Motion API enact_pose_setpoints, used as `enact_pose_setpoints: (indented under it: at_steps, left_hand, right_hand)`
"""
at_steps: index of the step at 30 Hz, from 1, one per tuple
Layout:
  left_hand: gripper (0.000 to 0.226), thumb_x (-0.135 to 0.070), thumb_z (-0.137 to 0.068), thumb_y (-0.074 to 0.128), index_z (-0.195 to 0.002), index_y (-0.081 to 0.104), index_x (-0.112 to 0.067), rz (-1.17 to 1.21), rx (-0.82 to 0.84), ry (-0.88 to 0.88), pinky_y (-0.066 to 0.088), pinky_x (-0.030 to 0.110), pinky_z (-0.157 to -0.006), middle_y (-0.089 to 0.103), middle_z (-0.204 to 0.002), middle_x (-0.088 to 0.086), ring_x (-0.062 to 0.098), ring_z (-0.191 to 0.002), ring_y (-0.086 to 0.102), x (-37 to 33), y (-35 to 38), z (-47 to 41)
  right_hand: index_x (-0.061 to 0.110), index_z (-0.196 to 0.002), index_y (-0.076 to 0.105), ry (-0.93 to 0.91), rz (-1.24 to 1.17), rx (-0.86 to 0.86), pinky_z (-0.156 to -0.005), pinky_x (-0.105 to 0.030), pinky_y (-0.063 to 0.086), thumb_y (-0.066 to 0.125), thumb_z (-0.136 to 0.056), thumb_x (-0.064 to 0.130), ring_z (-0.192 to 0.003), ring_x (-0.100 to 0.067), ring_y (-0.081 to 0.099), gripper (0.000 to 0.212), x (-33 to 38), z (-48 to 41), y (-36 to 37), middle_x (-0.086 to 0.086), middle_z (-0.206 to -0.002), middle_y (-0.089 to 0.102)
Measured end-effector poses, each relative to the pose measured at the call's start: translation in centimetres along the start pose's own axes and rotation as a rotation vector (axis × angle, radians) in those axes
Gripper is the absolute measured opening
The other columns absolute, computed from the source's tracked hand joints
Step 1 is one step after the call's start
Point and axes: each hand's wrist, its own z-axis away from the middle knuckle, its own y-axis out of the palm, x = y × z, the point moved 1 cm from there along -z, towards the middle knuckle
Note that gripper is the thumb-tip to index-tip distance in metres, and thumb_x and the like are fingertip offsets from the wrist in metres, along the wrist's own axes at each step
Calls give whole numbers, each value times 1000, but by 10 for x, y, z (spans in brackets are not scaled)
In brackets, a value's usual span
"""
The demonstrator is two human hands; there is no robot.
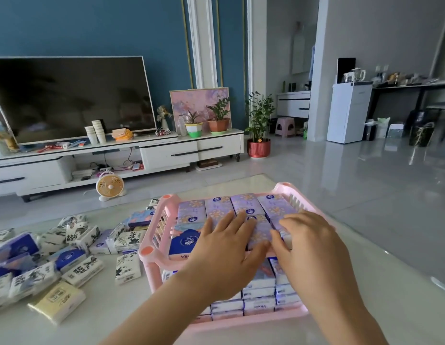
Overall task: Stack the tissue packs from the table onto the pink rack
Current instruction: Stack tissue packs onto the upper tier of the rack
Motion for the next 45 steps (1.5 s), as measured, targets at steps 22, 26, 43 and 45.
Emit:
enact_pose_setpoints:
  at_steps: [22, 26, 43, 45]
  left_hand:
    - [49, -41, -100, 15, -147, 16, -28, 282, 38, -181, -6, 53, -113, 9, -156, -3, 19, -144, 1, 11, -16, -96]
    - [51, -52, -97, 11, -145, 18, -37, 173, 67, -130, -9, 54, -111, 10, -156, -3, 19, -144, 5, 13, -5, -99]
    - [50, -53, -96, 19, -145, 14, -41, 143, 70, 23, -3, 47, -114, 7, -156, -9, 12, -143, 4, 9, 0, -99]
    - [51, -54, -95, 24, -144, 18, -41, 146, 63, 12, -2, 47, -114, 10, -156, -10, 12, -143, 6, 9, 0, -101]
  right_hand:
    - [27, -99, 72, -65, -197, 451, -85, -6, 34, 48, -90, 31, -100, -10, 55, 26, -27, -13, -27, 15, -103, 66]
    - [29, -114, 66, -128, -179, 506, -87, 7, 16, 51, -94, 22, -113, -5, 49, 26, -32, -19, -29, 18, -116, 62]
    - [16, -67, 56, -134, 225, 542, -67, -30, 42, 66, -76, 24, -70, -24, 58, 16, 5, -26, -31, -4, -77, 64]
    - [11, -69, 63, -247, 352, 559, -87, -35, 48, 74, -62, 17, -66, -23, 62, 15, 20, -22, -28, -10, -68, 63]
